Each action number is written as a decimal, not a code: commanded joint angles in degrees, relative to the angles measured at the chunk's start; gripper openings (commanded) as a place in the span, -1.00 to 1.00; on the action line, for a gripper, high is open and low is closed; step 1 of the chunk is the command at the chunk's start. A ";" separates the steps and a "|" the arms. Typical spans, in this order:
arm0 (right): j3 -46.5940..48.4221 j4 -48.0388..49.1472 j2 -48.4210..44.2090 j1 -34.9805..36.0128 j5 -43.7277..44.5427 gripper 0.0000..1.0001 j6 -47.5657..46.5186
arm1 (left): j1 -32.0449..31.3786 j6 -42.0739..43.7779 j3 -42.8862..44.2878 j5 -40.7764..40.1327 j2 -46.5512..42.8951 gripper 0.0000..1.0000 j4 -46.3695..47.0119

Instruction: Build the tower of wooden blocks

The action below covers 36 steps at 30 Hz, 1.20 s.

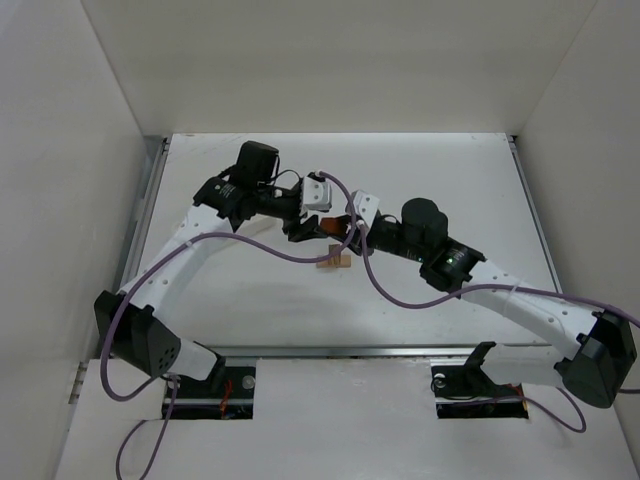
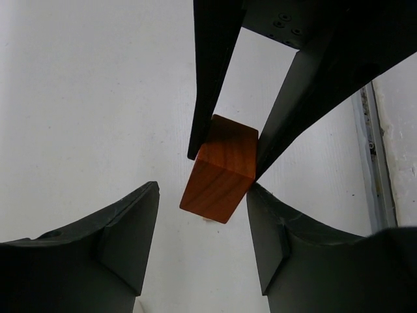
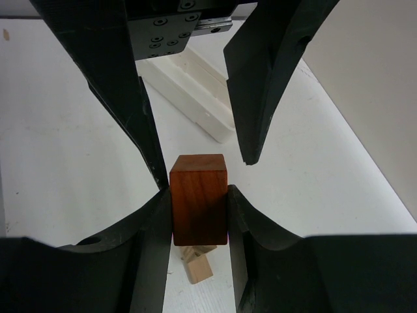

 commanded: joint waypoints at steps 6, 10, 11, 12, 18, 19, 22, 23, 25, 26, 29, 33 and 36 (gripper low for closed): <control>0.82 3.78 -1.08 0.67 -3.97 -1.00 0.38 | -0.80 4.39 6.04 2.07 2.54 -0.16 -3.71; 0.82 2.56 -1.08 0.67 -3.97 -1.00 0.38 | -0.80 5.53 6.57 2.07 2.55 -0.37 -4.23; 0.82 2.55 -0.56 0.67 -4.49 -1.00 0.38 | -0.80 5.53 6.57 2.07 2.55 -0.44 -4.24; 1.34 1.94 -0.55 0.67 -4.50 -1.00 0.38 | -0.80 5.53 6.57 2.07 2.55 -0.50 -4.24; 1.35 0.79 0.06 0.67 -4.50 -1.00 -0.14 | -0.80 4.75 6.57 2.07 2.55 -0.89 -4.77; 1.35 0.79 0.67 0.67 -4.50 -1.00 -0.14 | -0.80 3.44 6.57 1.55 2.55 -0.89 -3.81; 2.49 -0.70 1.20 0.67 -4.50 -0.56 -0.14 | -0.80 -3.31 5.17 1.02 2.55 -0.95 -0.91; 2.49 -1.48 1.21 0.67 -4.50 -0.46 -0.14 | -0.80 -4.91 4.20 0.32 2.55 -0.97 0.32; 2.49 -2.11 1.21 0.67 -2.92 -0.29 -0.14 | -0.80 -6.59 2.97 -0.21 2.02 -1.00 1.03; 2.49 -2.63 1.21 0.67 -2.92 -0.26 -0.14 | -0.80 -7.12 1.40 -0.74 1.50 -1.00 1.03; 2.49 -2.63 1.21 0.67 -1.69 -0.08 -0.14 | -0.28 -8.27 -1.07 -0.74 -0.44 -1.00 3.05; 1.35 -2.63 0.68 1.20 -1.16 0.10 -0.14 | 0.34 -10.90 -4.59 -1.97 -2.46 -1.00 6.39; 1.35 -2.63 0.68 1.20 -1.16 0.12 0.38 | 0.35 -11.61 -5.30 -1.97 -3.08 -1.00 7.80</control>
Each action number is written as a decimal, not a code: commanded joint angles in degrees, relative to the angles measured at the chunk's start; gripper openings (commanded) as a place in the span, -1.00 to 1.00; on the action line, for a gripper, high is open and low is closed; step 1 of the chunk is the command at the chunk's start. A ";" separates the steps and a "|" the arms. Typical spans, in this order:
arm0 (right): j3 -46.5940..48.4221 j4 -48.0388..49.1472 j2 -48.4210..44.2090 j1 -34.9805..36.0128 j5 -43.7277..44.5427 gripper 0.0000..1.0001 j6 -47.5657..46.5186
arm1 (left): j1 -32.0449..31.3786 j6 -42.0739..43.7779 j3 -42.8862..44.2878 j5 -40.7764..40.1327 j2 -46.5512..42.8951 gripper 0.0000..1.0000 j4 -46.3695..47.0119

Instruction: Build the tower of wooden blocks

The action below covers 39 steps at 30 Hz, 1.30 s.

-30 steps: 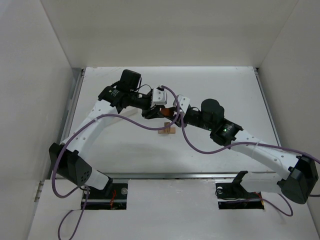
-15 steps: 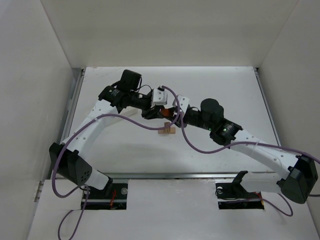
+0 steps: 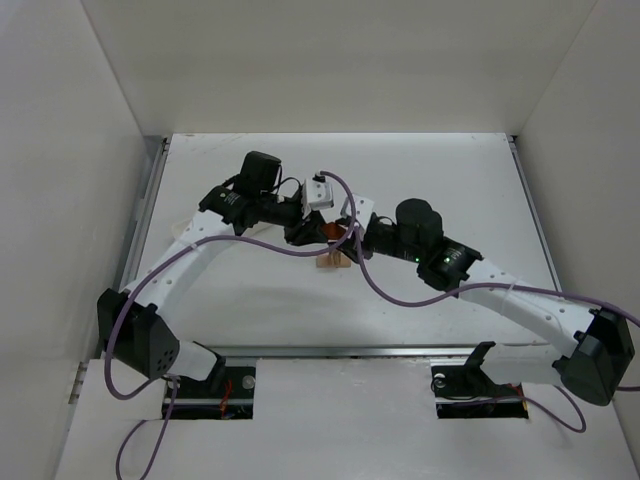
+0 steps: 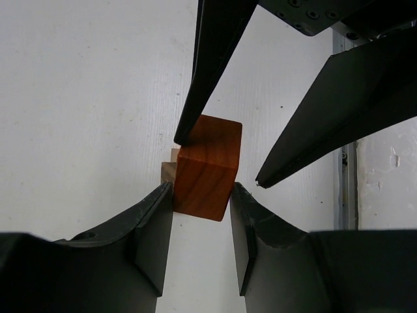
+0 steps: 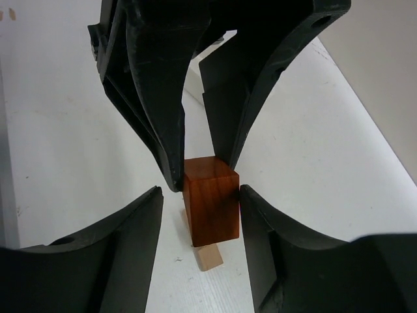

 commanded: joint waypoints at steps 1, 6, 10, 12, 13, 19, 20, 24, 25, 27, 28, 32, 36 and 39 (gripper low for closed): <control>0.82 0.93 -0.28 0.76 -1.20 0.12 0.47 | 0.50 -3.17 -0.79 -0.35 -3.19 -1.00 5.88; 0.82 0.41 0.33 0.76 -1.20 0.22 0.47 | 0.50 -2.47 -2.12 -1.49 -3.19 -1.00 7.90; 0.03 -0.12 -1.59 0.76 1.08 0.48 1.00 | 1.11 -0.01 -2.64 -3.87 -3.19 -1.00 7.90; -0.85 -0.12 -3.26 0.76 1.87 0.67 1.00 | 1.11 0.61 -3.26 -3.87 -3.19 -1.00 8.51; -1.54 -0.12 -3.27 0.76 2.40 0.70 1.00 | 1.11 0.61 -3.26 -3.87 -3.19 -1.00 8.52; -2.16 -2.14 -5.20 0.76 6.16 0.99 3.01 | 1.11 1.13 -4.31 -5.19 -2.67 -1.00 9.75; -2.16 -2.84 -5.81 0.76 8.09 0.99 4.76 | 1.11 1.66 -4.31 -5.19 -2.66 -1.00 9.75; -2.16 -2.85 -8.02 0.76 20.48 0.99 13.55 | 1.11 -1.22 -7.21 -4.50 -2.66 -1.00 12.64; -2.16 -3.37 -8.71 0.15 22.94 0.99 16.70 | 1.11 -2.37 -8.00 -3.97 -2.66 -1.00 13.43; -2.69 -3.90 -9.94 -0.38 28.31 0.99 19.09 | 1.11 -4.04 -8.53 -3.96 -1.44 -1.00 14.93; -3.56 -3.90 -11.43 -0.99 29.63 0.99 20.93 | 1.11 -4.05 -8.53 -3.27 -1.43 -1.00 14.93; -6.82 -2.85 -15.47 -3.54 36.40 0.99 25.24 | 1.11 -5.01 -12.56 -4.40 -1.43 -1.00 18.09; -7.97 -3.63 -15.14 -7.05 39.84 0.99 29.11 | 0.59 -8.45 -14.24 -5.71 -0.12 -1.00 25.20; -5.86 -6.45 -11.03 -10.04 43.17 0.99 34.81 | -1.25 -9.05 -14.77 -8.52 1.03 -1.00 26.45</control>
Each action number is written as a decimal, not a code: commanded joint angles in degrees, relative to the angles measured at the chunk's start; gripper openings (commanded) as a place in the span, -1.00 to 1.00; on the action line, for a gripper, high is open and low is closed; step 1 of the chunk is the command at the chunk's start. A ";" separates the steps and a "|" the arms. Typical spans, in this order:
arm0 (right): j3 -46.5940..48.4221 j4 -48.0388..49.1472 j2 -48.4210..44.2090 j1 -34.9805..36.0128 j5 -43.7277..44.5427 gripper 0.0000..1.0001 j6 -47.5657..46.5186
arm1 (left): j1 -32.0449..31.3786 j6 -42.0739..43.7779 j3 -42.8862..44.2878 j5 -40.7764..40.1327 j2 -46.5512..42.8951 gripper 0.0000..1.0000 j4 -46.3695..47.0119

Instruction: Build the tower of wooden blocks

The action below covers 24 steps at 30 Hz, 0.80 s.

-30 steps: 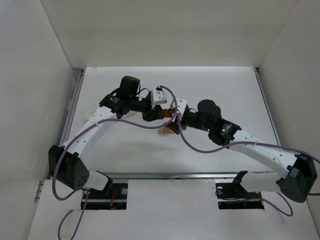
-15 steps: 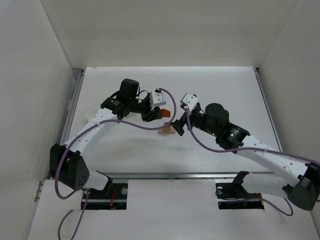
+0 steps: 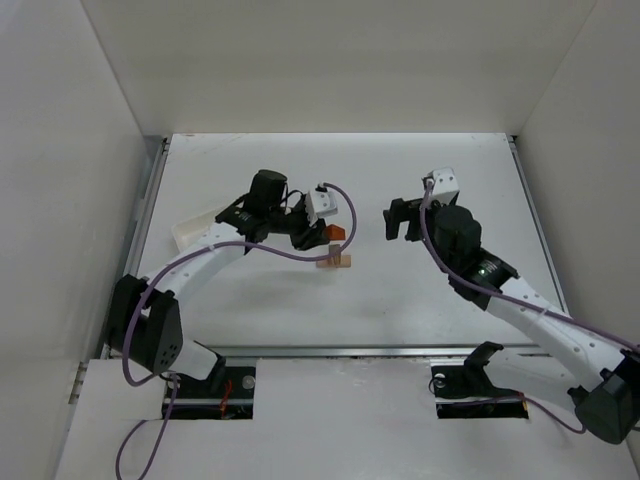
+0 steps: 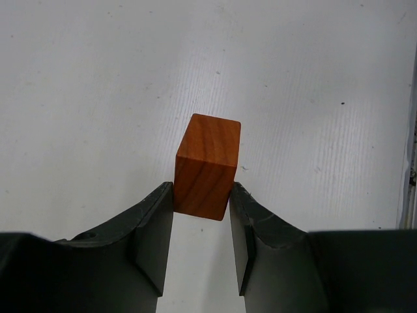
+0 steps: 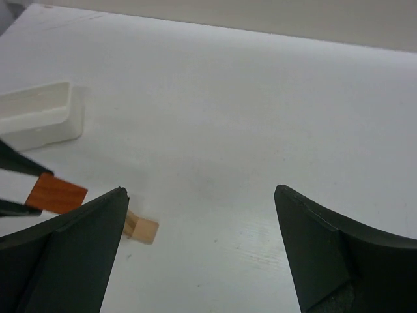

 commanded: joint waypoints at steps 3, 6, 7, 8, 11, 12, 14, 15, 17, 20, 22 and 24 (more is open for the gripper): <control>2.96 -2.65 5.15 -3.54 8.38 0.99 10.04 | -2.86 -3.95 -0.10 -1.19 2.57 -1.00 7.29; 1.55 0.77 4.64 -3.54 9.61 0.99 10.57 | -2.86 -3.96 0.42 -1.72 3.97 -1.00 7.99; 0.94 0.77 4.63 -3.54 9.61 0.99 10.57 | -2.86 -3.96 0.42 -1.72 3.98 -1.00 7.99; 0.94 1.30 4.63 -3.54 9.61 0.99 10.57 | -2.86 -3.96 0.42 -1.72 4.50 -1.00 7.38; -0.64 1.83 4.63 -3.54 9.61 0.99 10.57 | -3.39 -3.96 -0.80 -1.72 4.51 -1.00 7.38; -1.69 2.87 4.63 -3.54 9.61 0.99 10.57 | -3.39 -3.96 -1.33 -1.72 4.51 -1.00 7.38; -2.40 3.50 4.02 -3.54 8.38 0.99 10.05 | -3.39 -3.35 -2.20 -2.41 4.51 -1.00 7.99; -2.40 4.19 4.02 -3.54 7.33 0.99 10.04 | -3.39 -2.73 -3.00 -2.42 4.51 -1.00 8.51; -3.11 4.90 4.02 -3.54 6.54 0.99 9.52 | -3.39 -2.72 -4.05 -3.03 3.98 -1.00 9.48; -3.72 6.04 4.02 -3.54 6.53 0.99 9.51 | -3.39 -2.72 -6.16 -4.35 3.98 -1.00 12.46; -4.24 6.05 4.02 -3.54 6.53 0.99 9.51 | -3.39 -2.12 -7.83 -5.41 3.98 -1.00 15.01; -4.25 6.05 3.49 -3.54 6.53 0.99 9.51 | -3.39 -1.58 -8.37 -6.20 3.98 -1.00 16.33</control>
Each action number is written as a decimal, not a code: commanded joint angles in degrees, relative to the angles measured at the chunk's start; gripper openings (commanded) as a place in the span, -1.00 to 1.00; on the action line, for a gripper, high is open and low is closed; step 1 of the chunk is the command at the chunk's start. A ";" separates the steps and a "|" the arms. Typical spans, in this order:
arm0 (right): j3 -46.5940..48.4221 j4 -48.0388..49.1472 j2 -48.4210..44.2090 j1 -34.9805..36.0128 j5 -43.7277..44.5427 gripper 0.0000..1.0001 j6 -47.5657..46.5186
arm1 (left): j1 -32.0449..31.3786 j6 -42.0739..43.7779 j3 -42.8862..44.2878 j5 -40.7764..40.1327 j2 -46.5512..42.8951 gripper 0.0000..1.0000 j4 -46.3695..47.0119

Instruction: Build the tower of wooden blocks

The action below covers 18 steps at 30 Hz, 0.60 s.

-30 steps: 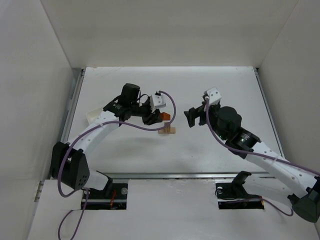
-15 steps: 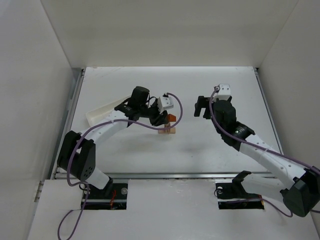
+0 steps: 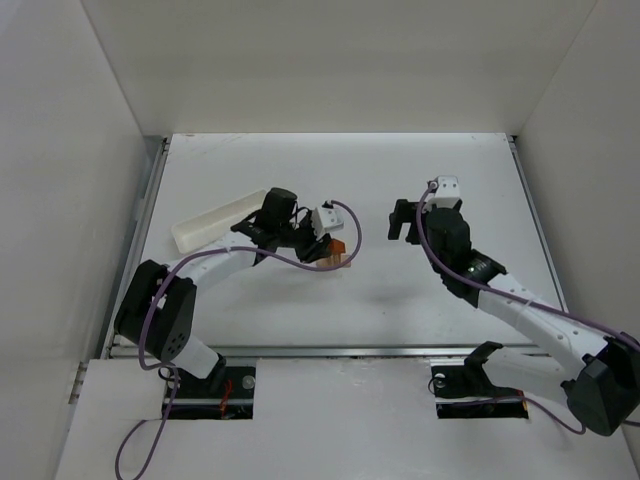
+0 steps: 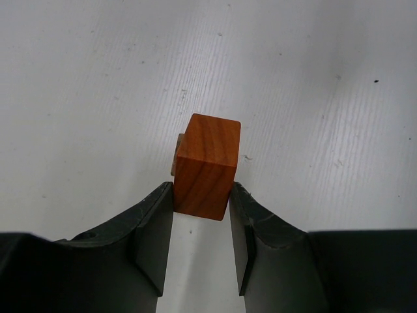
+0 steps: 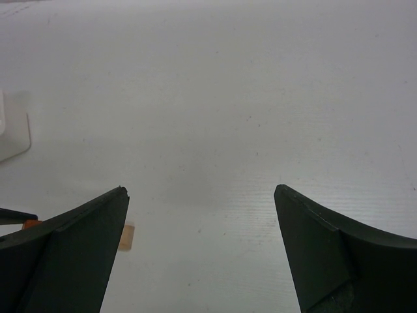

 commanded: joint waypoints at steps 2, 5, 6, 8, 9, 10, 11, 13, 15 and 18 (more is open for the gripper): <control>-0.68 4.04 -2.23 -0.07 -0.81 0.99 -0.21 | -0.33 1.00 -1.31 -1.28 -1.18 -1.00 6.77; -0.69 4.04 -2.24 -0.07 -0.82 0.99 -0.21 | -0.33 1.52 -1.31 -1.28 -1.18 -1.00 7.56; -0.69 4.04 -2.24 -0.07 -0.82 0.99 -0.21 | -0.33 1.00 -1.31 -1.28 -1.18 -1.00 8.17; -0.69 4.04 -2.24 -0.07 -0.82 0.99 -0.21 | -0.33 1.00 -1.92 -0.67 -1.18 -1.00 8.96; -0.69 4.04 -2.24 -0.07 -0.82 0.99 -0.21 | -0.33 1.00 -1.92 -0.06 -1.18 -1.00 8.97; -0.69 4.04 -2.24 -0.07 -0.82 0.99 -0.21 | -0.33 1.00 -1.92 -0.05 -1.18 -1.00 8.97; -0.69 4.04 -2.24 -0.07 -0.82 0.99 -0.21 | -0.33 1.52 -1.92 0.56 -1.18 -1.00 8.97; -0.69 4.04 -2.24 -0.07 -0.82 0.99 -0.21 | -0.33 2.05 -1.92 1.35 -1.18 -1.00 8.28; -0.69 4.04 -2.24 -0.07 -1.34 0.99 -0.21 | -0.85 2.57 -1.92 1.88 -0.57 -1.00 7.57; -0.69 4.04 -2.24 -0.07 -1.34 0.99 -0.74 | -0.86 4.33 -1.40 1.88 -0.56 -1.00 6.33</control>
